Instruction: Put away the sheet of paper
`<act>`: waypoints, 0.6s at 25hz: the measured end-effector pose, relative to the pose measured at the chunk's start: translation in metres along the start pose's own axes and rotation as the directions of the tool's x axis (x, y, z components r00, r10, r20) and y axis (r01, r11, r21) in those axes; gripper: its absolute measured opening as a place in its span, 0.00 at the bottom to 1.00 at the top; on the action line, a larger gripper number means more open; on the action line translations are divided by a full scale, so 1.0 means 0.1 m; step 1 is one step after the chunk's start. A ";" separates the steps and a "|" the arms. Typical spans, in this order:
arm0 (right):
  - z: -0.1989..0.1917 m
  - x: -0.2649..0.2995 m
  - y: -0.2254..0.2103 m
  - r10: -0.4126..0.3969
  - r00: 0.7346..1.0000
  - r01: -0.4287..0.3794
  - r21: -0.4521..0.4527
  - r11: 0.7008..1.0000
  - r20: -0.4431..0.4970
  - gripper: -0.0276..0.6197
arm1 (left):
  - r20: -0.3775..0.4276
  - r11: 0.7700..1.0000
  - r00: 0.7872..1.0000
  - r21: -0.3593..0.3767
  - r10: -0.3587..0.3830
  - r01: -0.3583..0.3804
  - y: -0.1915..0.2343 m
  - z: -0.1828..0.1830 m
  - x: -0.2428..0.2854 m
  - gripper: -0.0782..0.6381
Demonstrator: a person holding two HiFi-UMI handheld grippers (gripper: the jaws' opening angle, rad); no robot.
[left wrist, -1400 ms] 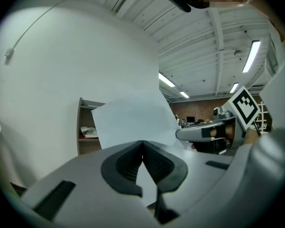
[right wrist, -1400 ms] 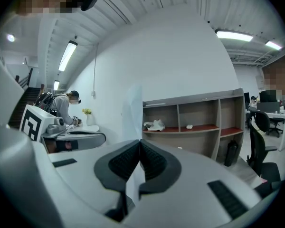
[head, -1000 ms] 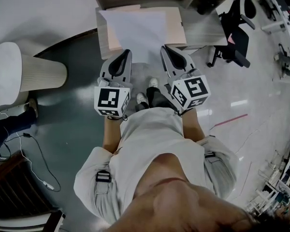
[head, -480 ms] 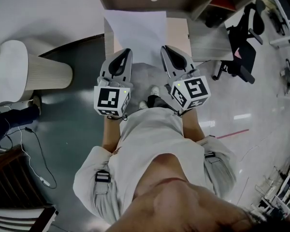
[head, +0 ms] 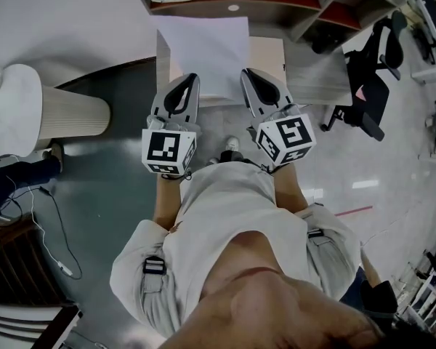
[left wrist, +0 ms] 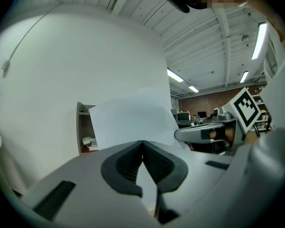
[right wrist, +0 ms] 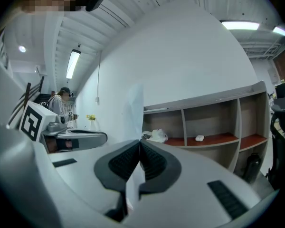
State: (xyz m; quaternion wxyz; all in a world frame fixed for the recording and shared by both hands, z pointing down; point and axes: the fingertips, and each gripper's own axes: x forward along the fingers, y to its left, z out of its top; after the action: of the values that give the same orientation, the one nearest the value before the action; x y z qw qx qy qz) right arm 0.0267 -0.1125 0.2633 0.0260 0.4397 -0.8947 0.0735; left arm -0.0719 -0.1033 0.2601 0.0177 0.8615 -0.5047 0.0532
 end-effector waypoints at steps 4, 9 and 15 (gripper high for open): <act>0.03 0.05 -0.16 0.021 1.000 -0.021 0.008 1.000 0.005 0.07 | -0.011 1.000 1.000 0.005 0.015 -0.015 -0.04 0.02 0.17 0.13; 0.04 0.05 -0.32 0.038 0.999 -0.039 0.017 0.999 0.012 0.07 | -0.007 0.999 0.999 0.020 0.033 -0.033 -0.10 0.08 0.31 0.13; 0.08 0.06 -0.43 0.045 0.999 -0.045 0.023 0.999 0.020 0.07 | -0.017 0.999 0.999 0.019 0.042 -0.041 -0.14 0.08 0.43 0.13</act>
State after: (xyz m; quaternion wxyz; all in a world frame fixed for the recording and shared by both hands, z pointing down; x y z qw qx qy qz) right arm 0.0568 -0.1446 0.2605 0.0104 0.4205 -0.9037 0.0804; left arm -0.0386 -0.1342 0.2572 0.0128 0.8504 -0.5219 0.0658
